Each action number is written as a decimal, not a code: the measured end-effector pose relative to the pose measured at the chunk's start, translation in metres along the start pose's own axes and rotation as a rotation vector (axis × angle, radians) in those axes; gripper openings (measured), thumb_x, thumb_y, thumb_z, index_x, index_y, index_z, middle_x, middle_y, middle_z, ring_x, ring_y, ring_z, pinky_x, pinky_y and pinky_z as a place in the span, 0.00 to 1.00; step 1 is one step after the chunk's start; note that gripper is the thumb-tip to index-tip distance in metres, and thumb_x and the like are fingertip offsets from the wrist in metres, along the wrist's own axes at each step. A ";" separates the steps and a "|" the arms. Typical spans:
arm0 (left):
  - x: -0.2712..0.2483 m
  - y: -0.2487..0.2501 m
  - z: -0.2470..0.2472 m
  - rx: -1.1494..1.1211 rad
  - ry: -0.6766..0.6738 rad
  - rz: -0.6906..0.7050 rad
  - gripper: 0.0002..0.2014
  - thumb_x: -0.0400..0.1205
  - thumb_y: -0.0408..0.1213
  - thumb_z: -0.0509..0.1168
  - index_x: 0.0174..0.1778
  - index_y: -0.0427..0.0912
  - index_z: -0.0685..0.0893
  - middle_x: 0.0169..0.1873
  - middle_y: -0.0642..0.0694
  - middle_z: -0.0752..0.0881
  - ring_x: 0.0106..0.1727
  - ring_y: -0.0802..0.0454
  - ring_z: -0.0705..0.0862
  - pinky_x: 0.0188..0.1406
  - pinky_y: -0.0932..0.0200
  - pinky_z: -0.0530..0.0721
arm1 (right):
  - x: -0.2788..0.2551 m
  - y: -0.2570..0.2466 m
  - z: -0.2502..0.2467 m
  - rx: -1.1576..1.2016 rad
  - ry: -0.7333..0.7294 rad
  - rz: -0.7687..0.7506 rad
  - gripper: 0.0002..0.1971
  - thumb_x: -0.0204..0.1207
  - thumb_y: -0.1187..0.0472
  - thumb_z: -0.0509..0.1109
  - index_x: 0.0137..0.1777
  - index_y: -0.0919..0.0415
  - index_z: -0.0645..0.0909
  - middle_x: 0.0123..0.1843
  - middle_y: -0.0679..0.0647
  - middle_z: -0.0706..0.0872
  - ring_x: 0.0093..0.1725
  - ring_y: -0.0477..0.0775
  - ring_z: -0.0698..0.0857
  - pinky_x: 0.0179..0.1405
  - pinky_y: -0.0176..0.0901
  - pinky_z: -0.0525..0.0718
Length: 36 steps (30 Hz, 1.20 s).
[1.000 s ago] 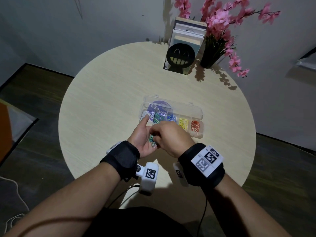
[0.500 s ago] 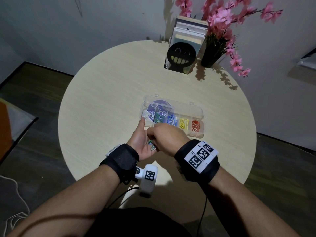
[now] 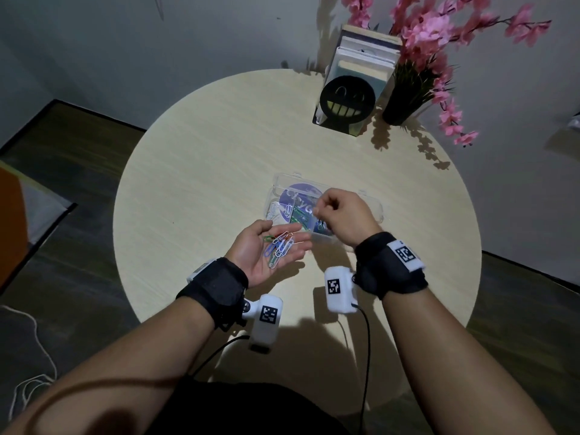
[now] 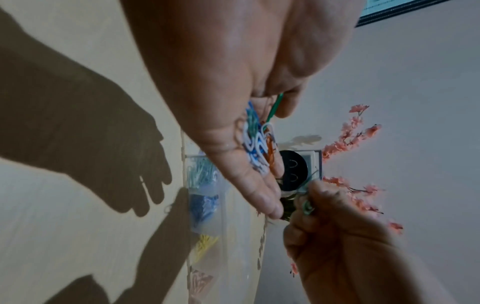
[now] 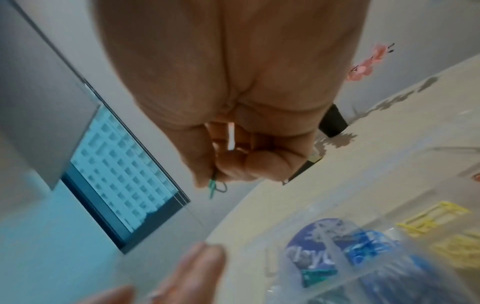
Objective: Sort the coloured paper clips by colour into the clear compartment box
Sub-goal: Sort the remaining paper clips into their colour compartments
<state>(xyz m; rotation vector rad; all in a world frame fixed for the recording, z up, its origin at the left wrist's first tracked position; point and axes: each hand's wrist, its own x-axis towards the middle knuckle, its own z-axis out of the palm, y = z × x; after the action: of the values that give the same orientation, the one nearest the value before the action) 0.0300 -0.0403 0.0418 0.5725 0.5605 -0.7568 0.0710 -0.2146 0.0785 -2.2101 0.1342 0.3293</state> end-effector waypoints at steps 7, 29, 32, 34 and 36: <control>-0.001 0.014 -0.021 -0.048 0.080 0.051 0.23 0.85 0.41 0.49 0.57 0.27 0.82 0.55 0.27 0.86 0.50 0.33 0.89 0.54 0.44 0.84 | 0.044 0.020 0.028 -0.109 -0.023 0.184 0.09 0.72 0.66 0.70 0.31 0.58 0.80 0.25 0.49 0.80 0.26 0.49 0.78 0.34 0.41 0.77; 0.008 0.003 0.004 0.047 0.006 -0.010 0.45 0.81 0.70 0.37 0.47 0.33 0.88 0.35 0.37 0.84 0.41 0.44 0.86 0.41 0.55 0.86 | -0.018 -0.039 0.049 -0.564 -0.249 -0.373 0.05 0.74 0.61 0.66 0.45 0.59 0.82 0.46 0.57 0.80 0.48 0.62 0.81 0.42 0.51 0.81; 0.008 0.005 0.000 0.062 -0.032 0.012 0.47 0.81 0.69 0.37 0.45 0.30 0.89 0.44 0.32 0.89 0.46 0.40 0.90 0.45 0.48 0.90 | -0.011 -0.038 0.040 -0.330 -0.174 -0.267 0.02 0.73 0.61 0.70 0.42 0.59 0.84 0.42 0.54 0.85 0.43 0.53 0.81 0.43 0.43 0.78; 0.010 0.008 -0.006 0.058 0.007 0.021 0.45 0.81 0.69 0.38 0.56 0.29 0.84 0.50 0.30 0.88 0.49 0.37 0.90 0.49 0.46 0.89 | -0.002 -0.033 0.032 -0.178 -0.053 -0.153 0.02 0.73 0.63 0.72 0.42 0.60 0.85 0.37 0.51 0.85 0.37 0.49 0.80 0.38 0.36 0.75; 0.011 0.010 -0.013 0.041 0.057 0.044 0.44 0.82 0.68 0.39 0.59 0.28 0.81 0.53 0.28 0.87 0.50 0.35 0.89 0.49 0.46 0.88 | 0.011 -0.022 0.029 -0.150 0.040 -0.066 0.02 0.72 0.64 0.72 0.40 0.63 0.85 0.35 0.51 0.84 0.36 0.49 0.79 0.33 0.32 0.71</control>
<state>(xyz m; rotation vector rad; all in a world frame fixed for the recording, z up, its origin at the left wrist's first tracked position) 0.0411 -0.0309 0.0282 0.6433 0.5842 -0.7138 0.0804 -0.1774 0.0753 -2.3647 0.0598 0.2662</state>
